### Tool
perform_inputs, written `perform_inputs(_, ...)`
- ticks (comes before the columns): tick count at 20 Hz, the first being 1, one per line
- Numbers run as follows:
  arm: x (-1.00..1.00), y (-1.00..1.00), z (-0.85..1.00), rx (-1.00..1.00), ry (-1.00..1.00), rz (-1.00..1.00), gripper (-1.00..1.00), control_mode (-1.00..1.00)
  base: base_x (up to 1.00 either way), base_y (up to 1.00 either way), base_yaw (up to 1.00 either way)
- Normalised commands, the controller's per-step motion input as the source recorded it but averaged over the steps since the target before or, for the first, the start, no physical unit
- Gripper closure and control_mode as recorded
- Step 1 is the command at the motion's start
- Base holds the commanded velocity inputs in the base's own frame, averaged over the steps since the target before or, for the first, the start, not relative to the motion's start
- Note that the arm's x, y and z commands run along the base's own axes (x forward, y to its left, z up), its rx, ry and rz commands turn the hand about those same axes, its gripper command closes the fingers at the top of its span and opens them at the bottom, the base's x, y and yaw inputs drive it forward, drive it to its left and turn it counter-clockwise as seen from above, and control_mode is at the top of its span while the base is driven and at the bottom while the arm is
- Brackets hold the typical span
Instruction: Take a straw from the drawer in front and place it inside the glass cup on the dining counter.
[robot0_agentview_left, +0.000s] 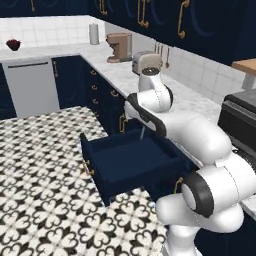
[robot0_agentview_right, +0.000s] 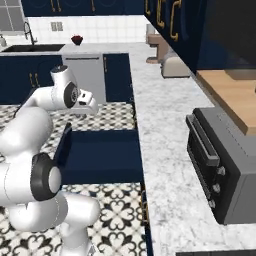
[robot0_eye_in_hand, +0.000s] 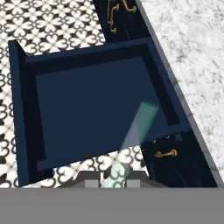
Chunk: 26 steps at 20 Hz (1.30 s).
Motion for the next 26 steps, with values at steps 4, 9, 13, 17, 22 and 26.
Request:
perform_inputs(4, 0.0, 0.0, 0.0, 0.0, 0.0, 0.0, 1.0, 1.0, -0.43, 0.83, 0.78)
perform_inputs(9, 0.0, 0.0, 0.0, 0.0, 0.0, 0.0, 1.0, 1.0, -0.14, 0.85, 0.84)
perform_inputs(13, 0.0, 0.0, 0.0, 0.0, 0.0, 0.0, 1.0, 1.0, 0.0, 0.8, 0.81)
perform_inputs(17, 0.0, 0.0, 0.0, 0.0, 0.0, 0.0, 1.0, 1.0, 0.16, 0.81, 0.74)
perform_inputs(22, 0.0, 0.0, 0.0, 0.0, 0.0, 0.0, 1.0, 1.0, 0.63, 0.98, 0.54)
perform_inputs(26, 0.0, 0.0, 0.0, 0.0, 0.0, 0.0, 1.0, 1.0, 1.0, 1.0, 0.13)
